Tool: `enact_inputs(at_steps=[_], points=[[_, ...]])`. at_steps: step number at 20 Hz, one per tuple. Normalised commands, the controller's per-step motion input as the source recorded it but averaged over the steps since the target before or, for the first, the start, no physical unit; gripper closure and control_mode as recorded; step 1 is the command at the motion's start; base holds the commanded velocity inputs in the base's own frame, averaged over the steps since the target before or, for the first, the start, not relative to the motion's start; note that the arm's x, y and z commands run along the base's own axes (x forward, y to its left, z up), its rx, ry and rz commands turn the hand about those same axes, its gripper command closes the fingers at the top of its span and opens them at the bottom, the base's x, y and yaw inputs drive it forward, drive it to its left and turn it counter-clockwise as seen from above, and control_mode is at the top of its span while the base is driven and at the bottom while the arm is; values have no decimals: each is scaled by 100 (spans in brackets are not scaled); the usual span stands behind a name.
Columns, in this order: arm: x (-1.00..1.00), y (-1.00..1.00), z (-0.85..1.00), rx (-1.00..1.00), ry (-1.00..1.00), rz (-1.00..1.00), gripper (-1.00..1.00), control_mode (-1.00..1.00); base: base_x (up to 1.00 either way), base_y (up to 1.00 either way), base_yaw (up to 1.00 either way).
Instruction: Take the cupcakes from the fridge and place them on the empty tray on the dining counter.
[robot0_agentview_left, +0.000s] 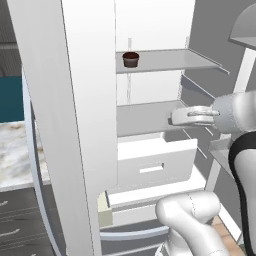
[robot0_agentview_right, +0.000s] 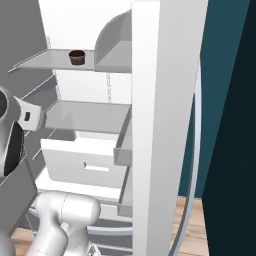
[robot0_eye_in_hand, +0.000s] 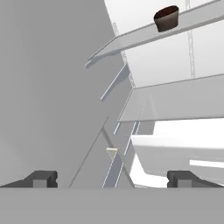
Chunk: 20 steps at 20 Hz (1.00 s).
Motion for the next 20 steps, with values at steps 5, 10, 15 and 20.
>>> enact_inputs(at_steps=[5, 10, 15, 20], points=[[21, -1, 26, -2, 1, -15, -100, -100, 0, 0, 0], [32, -11, 3, -4, 0, -20, -100, -100, 0, 0, 0], [12, -30, 0, -5, 0, 2, -100, -100, 0, 0, 0], [0, -15, 6, -17, -2, 15, -100, -100, 0, 0, 0]])
